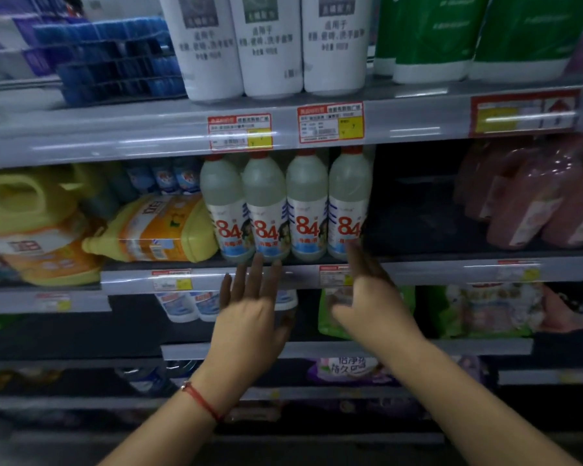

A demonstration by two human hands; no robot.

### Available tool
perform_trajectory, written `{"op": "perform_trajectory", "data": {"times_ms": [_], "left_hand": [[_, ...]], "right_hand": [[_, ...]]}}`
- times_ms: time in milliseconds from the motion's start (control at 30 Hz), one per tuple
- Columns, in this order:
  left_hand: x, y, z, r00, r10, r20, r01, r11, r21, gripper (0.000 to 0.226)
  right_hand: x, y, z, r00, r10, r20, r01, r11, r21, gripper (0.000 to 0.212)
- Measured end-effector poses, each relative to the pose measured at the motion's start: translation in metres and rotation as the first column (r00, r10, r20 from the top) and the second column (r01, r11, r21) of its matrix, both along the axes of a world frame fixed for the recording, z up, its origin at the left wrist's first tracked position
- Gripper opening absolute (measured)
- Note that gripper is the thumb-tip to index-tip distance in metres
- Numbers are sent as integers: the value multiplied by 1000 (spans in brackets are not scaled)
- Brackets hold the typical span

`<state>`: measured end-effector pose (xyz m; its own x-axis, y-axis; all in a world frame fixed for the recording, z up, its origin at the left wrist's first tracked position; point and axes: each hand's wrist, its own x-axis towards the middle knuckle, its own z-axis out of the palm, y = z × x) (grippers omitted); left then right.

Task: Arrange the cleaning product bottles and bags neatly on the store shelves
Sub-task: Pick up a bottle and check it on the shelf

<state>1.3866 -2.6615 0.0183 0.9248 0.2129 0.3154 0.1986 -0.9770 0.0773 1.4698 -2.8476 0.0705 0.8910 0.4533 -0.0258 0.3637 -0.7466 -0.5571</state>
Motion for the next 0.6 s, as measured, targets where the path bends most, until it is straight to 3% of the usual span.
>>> {"op": "perform_trajectory", "data": {"times_ms": [67,133,367,600], "left_hand": [[-16,18,1,999,42,-25,-42,999,20,93],[-34,38,1,996,80,-45,-79,997,21,94],[-125,135,3,978,208,-1,-208,977,37,78],[-226,257,-1,928,371,-17,-370,927,58,74]], "right_hand": [[-26,13,5,989,147,25,-141,974,-177,88],[-48,32,4,961,270,51,-250,936,-247,84],[-108,141,-6,854,498,151,-427,837,-342,78],[-181,275,-8,776,608,168,-525,770,-362,84]]}}
